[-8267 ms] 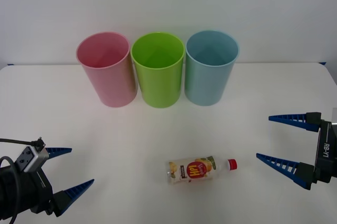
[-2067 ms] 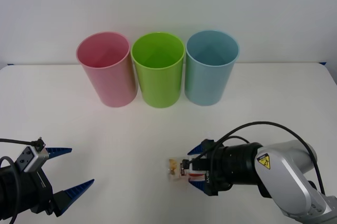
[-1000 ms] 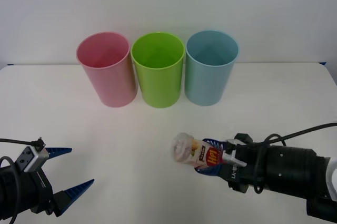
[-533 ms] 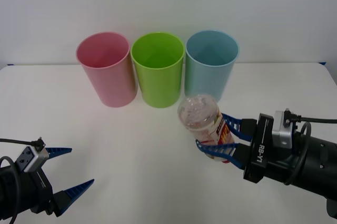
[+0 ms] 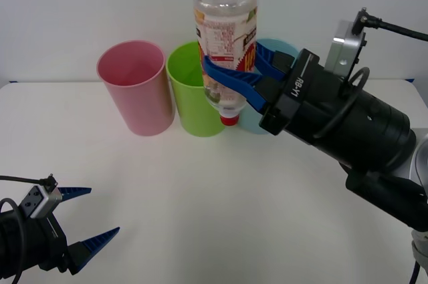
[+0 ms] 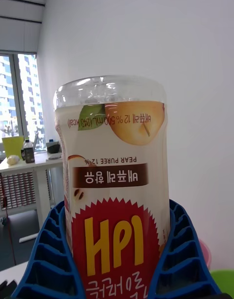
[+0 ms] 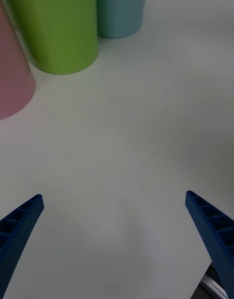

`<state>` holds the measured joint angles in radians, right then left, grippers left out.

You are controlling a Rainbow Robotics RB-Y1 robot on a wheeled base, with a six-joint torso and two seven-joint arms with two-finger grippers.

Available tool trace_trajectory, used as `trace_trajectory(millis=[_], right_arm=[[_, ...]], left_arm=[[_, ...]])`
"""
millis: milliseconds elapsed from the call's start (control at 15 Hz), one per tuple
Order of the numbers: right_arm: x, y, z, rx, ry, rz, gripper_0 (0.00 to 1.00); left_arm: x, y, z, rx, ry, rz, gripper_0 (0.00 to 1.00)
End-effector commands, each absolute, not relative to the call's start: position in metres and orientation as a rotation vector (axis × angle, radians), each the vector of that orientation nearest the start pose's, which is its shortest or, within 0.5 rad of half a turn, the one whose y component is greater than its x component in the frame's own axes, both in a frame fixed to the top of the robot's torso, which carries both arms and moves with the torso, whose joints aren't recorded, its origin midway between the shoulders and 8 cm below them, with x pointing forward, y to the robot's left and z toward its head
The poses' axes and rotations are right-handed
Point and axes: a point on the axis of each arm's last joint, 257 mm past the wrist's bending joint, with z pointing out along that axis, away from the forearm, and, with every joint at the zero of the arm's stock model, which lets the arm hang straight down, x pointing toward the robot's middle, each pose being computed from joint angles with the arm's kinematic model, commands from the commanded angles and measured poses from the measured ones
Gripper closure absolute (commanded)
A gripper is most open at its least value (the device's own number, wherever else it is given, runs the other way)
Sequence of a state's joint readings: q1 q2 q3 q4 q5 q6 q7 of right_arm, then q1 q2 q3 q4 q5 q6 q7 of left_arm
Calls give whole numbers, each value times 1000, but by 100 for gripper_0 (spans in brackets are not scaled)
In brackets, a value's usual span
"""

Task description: Put cans in the blue bin and PET bottles in the pink bin and trash in the green bin.

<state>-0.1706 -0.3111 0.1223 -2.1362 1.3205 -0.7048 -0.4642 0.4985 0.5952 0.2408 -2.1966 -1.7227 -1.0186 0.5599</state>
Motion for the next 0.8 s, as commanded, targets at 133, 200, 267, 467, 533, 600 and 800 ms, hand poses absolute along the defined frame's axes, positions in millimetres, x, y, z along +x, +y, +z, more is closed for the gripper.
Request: trace_trajectory(millis=[133, 200, 267, 467, 533, 600, 800], right_arm=[[432, 44, 83, -654, 994, 921, 100], [447, 58, 89, -642, 996, 912, 100], [463, 73, 92, -631, 1005, 898, 100], [509, 112, 97, -593, 1051, 880, 100], [523, 123, 97, -579, 1069, 871, 100], [536, 136, 96, -578, 1090, 862, 100], [566, 172, 87, -548, 1154, 821, 100]], left_arm=[[314, 242, -245, 909, 1957, -372, 0], [314, 242, -245, 909, 1957, -372, 0], [314, 242, -245, 909, 1957, -372, 0], [314, 242, -245, 909, 1957, -372, 0], [314, 242, -245, 909, 1957, -372, 0], [314, 242, -245, 909, 1957, -372, 0], [314, 242, -245, 909, 1957, -372, 0]])
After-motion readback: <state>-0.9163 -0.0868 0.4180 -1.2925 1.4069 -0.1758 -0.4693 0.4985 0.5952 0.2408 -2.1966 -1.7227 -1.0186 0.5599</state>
